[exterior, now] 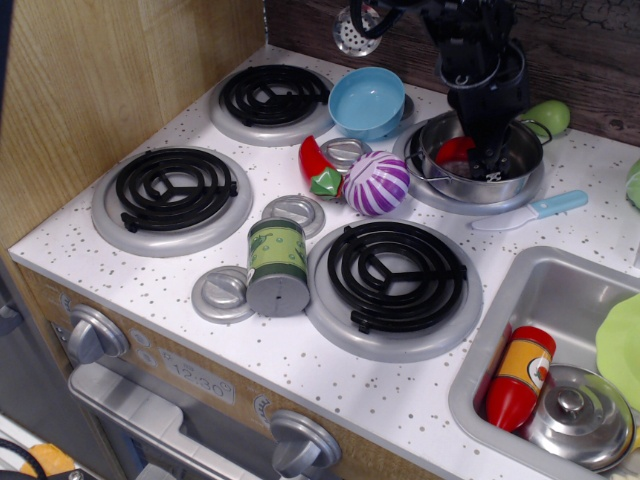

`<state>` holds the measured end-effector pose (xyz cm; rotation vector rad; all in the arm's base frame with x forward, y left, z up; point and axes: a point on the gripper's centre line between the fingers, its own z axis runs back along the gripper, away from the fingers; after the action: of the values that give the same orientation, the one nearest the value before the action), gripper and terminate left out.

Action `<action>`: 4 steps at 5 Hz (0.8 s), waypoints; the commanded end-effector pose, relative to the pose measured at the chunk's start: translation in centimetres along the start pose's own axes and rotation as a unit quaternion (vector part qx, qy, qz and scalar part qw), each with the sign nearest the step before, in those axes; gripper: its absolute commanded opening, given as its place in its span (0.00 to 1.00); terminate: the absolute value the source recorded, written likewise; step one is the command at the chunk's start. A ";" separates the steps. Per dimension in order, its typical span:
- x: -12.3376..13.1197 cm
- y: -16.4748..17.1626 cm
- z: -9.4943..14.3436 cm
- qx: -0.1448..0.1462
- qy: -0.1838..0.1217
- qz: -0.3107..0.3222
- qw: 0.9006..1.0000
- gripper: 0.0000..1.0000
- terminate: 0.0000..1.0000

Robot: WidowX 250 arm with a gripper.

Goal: Take sushi out of pan

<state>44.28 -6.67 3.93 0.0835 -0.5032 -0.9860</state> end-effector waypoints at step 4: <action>1.6 -0.6 9.0 0.046 0.102 0.028 0.993 0.00 0.00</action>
<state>37.72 -6.60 8.83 0.2343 -0.2715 -0.8155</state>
